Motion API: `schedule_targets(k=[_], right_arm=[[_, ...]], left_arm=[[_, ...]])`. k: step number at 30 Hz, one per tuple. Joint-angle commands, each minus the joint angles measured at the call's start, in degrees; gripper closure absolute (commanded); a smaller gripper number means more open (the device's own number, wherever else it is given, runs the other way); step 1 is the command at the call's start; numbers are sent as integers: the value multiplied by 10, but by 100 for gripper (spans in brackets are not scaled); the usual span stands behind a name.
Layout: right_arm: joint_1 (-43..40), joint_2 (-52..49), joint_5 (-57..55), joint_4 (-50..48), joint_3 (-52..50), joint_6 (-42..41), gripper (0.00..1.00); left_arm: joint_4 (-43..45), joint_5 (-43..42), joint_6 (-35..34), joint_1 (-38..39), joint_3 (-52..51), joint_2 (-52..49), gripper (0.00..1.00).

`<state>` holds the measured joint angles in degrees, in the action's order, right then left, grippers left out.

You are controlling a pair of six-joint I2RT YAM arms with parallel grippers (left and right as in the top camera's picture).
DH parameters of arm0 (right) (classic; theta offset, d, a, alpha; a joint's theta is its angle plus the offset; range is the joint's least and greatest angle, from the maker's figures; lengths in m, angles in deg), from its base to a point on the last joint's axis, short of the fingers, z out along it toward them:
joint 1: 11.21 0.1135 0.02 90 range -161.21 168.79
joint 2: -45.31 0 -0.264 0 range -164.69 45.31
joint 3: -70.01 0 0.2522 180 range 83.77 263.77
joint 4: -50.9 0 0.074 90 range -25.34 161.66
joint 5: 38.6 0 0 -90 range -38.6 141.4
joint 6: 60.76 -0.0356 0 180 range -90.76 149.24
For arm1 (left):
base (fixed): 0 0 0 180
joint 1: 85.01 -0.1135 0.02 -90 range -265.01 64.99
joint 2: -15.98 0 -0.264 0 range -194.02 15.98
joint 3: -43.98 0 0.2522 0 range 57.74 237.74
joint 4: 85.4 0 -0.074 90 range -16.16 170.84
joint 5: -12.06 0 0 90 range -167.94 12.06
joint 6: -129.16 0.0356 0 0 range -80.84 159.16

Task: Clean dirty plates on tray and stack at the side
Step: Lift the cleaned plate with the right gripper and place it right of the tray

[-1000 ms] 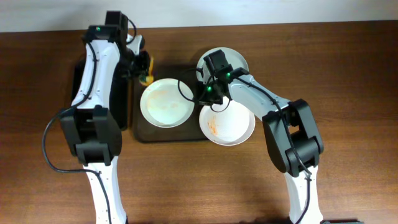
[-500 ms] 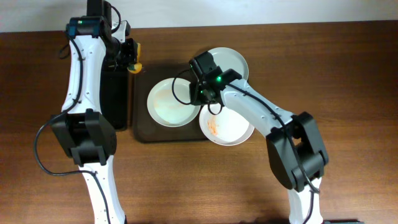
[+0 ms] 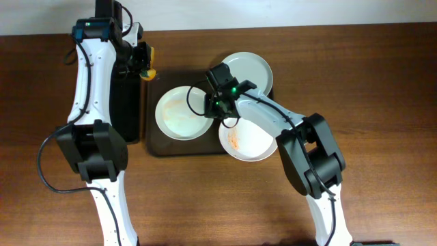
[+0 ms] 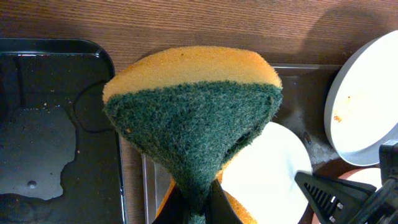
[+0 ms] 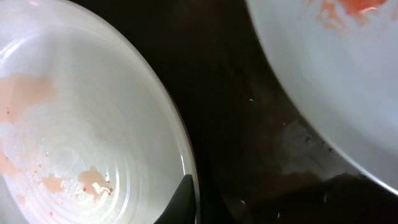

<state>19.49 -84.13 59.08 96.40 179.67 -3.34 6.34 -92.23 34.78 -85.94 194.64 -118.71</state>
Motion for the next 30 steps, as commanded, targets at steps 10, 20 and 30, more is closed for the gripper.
schedule_targets(k=[10,20,30], right_arm=[[64,72,-448,243,181,129,96],[235,72,-928,250,181,126,96],[174,92,-673,320,181,20,96]], left_arm=[[31,17,-8,0,8,-3,99],[28,17,-8,0,8,-3,99],[29,17,-8,0,8,-3,99]])
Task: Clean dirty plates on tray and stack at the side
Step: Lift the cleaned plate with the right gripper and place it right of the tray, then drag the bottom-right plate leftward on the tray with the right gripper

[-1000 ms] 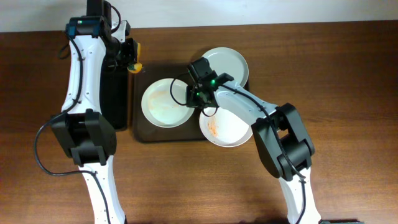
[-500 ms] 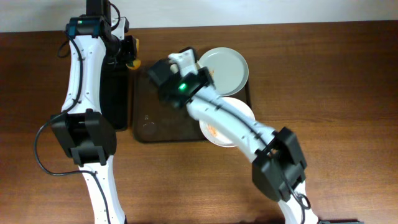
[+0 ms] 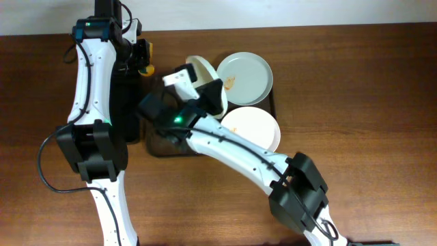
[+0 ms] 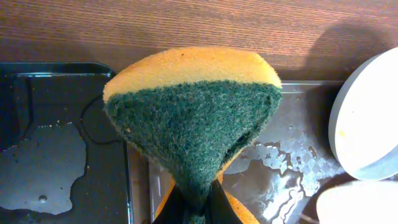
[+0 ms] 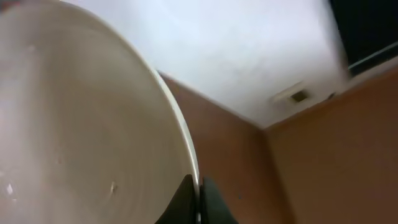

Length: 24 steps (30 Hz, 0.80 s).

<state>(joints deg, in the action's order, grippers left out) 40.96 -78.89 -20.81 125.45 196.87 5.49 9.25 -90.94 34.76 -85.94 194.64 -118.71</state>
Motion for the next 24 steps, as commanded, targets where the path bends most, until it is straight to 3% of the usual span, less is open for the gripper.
schedule_targets(k=[1,3,6,9,11,15,21,22,23,24], right_arm=[[-89,65,243,44,9,-70,96],[-205,119,476,48,9,-33,96],[-374,141,696,72,9,26,96],[-554,141,748,102,-25,27,96],[-628,141,748,89,-86,27,96],[-708,141,748,-45,-263,23,96],[-714,141,738,-221,-400,23,94],[-714,141,740,-221,-399,23,73],[-714,141,751,-212,-389,23,60],[-714,143,752,-175,-358,23,59]], left_arm=[[0,4,-8,0,8,-3,99],[0,4,-8,0,8,-3,99],[0,9,-7,0,8,-3,99],[0,11,-7,0,8,-3,99],[0,11,-7,0,8,-3,99],[2,11,-7,0,8,-3,99],[11,11,-7,0,8,-3,99],[11,11,-7,0,8,-3,99],[11,11,-7,0,8,-3,99],[12,11,-7,0,8,-3,99]])
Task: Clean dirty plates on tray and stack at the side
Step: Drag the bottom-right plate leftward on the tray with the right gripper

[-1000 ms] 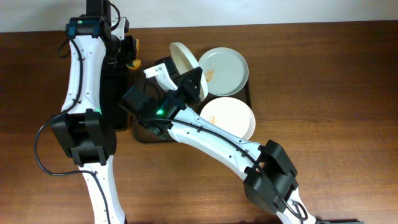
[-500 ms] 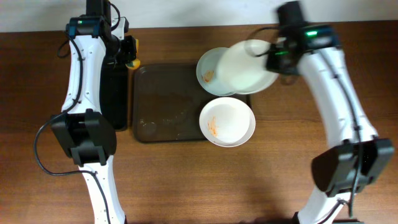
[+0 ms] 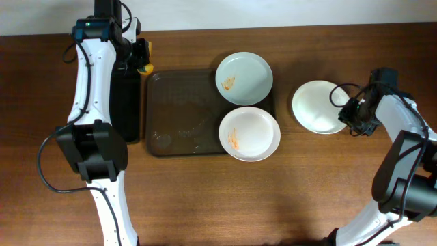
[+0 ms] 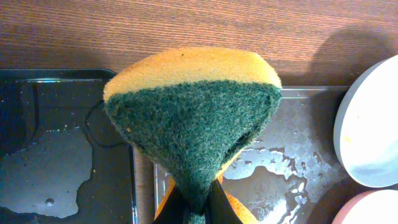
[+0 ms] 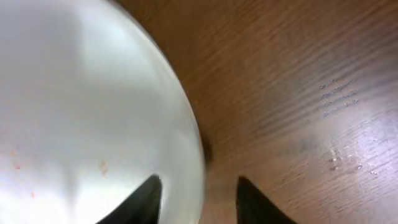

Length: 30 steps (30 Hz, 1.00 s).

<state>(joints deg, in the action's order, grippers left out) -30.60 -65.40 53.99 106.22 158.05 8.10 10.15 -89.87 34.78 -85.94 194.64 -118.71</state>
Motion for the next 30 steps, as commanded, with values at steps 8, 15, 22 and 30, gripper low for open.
schedule_targets(k=[8,15,22,30], right_arm=[[142,13,206,268,177,130,53],[279,13,97,186,50,46,60],[316,13,71,144,-31,26,96],[433,13,78,128,52,-40,96]], left_arm=[[4,0,-8,1,8,-3,99],[28,4,-8,15,-37,-3,99],[27,4,-8,15,-37,-3,99],[30,4,-8,15,-37,-3,99]])
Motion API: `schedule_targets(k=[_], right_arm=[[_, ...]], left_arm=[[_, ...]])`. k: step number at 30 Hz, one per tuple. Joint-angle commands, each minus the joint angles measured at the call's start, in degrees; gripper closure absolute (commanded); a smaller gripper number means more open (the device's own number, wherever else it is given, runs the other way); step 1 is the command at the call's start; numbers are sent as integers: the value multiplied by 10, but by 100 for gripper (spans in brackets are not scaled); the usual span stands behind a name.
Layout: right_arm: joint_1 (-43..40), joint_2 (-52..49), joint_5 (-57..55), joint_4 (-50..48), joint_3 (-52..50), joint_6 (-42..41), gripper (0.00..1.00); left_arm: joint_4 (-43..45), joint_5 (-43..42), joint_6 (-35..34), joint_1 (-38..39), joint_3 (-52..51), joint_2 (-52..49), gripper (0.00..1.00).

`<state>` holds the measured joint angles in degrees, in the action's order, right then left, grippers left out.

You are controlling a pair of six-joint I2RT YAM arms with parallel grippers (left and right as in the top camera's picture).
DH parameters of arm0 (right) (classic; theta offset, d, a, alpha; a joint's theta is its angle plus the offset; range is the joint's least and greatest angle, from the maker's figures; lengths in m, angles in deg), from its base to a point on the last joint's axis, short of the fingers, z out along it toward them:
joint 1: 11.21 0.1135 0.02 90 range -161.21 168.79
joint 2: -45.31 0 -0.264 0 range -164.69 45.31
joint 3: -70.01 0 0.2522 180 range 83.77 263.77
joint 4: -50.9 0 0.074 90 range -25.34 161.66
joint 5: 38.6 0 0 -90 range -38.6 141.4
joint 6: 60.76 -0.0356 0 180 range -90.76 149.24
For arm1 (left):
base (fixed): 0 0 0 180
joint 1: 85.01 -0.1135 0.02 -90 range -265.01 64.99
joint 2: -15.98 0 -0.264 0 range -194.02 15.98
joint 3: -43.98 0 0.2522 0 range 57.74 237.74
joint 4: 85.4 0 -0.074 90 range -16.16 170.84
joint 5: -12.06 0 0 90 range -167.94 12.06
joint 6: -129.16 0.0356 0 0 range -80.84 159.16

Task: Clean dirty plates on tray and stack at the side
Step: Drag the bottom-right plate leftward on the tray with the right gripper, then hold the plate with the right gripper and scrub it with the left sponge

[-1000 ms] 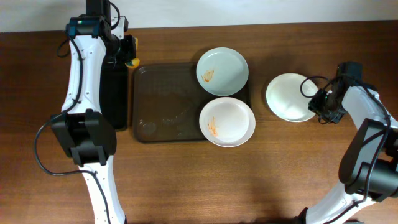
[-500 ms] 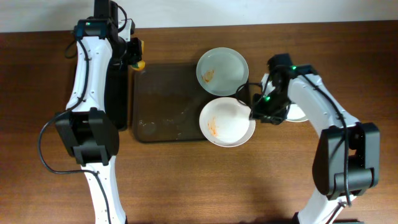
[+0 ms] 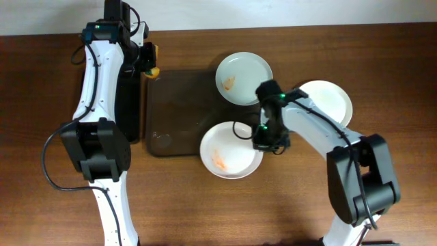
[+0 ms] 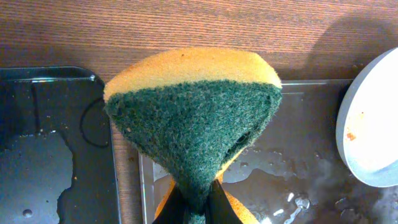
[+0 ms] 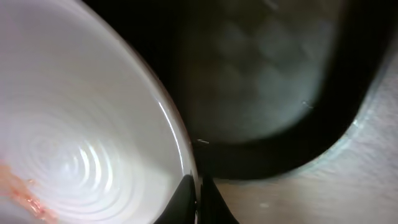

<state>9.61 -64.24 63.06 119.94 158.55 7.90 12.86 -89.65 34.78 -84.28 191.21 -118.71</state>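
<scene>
My left gripper is shut on a yellow sponge with a green scouring face, held over the back left corner of the wet brown tray. A white plate with an orange smear overhangs the tray's front edge. My right gripper is shut on its right rim, and in the right wrist view the fingers pinch that plate's edge. A second stained plate lies at the tray's back right. A clean-looking white plate rests on the table right of the tray.
A black basin holding some water lies along the tray's left side, under the left arm. The right arm crosses over the left part of the plate on the table. Brown wooden table surrounds everything.
My right gripper was open beside the plate on the table at the right. Now it is shut on the rim of the smeared front plate, which sits further left and forward. The left arm shifted slightly.
My right gripper stood at the rim of the tray's left plate while the left held the sponge. Then that plate was lifted and tilted near the sponge. Then it lay on the table to the right, released. Now the right gripper grips the front smeared plate.
</scene>
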Motion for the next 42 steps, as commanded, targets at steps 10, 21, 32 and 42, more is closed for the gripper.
schedule_targets(k=[10,21,32,42], right_arm=[[147,-75,-142,-221,68,-233,69],[73,-139,49,-250,120,16,64],[75,-174,42,-271,120,-212,96],[64,-174,57,-273,120,-205,96]], left_arm=[[3,2,-8,-2,-3,-3,99],[11,2,-8,-1,-3,-3,99],[-95,3,15,50,-6,-3,99],[-13,-24,16,71,-285,-3,99]])
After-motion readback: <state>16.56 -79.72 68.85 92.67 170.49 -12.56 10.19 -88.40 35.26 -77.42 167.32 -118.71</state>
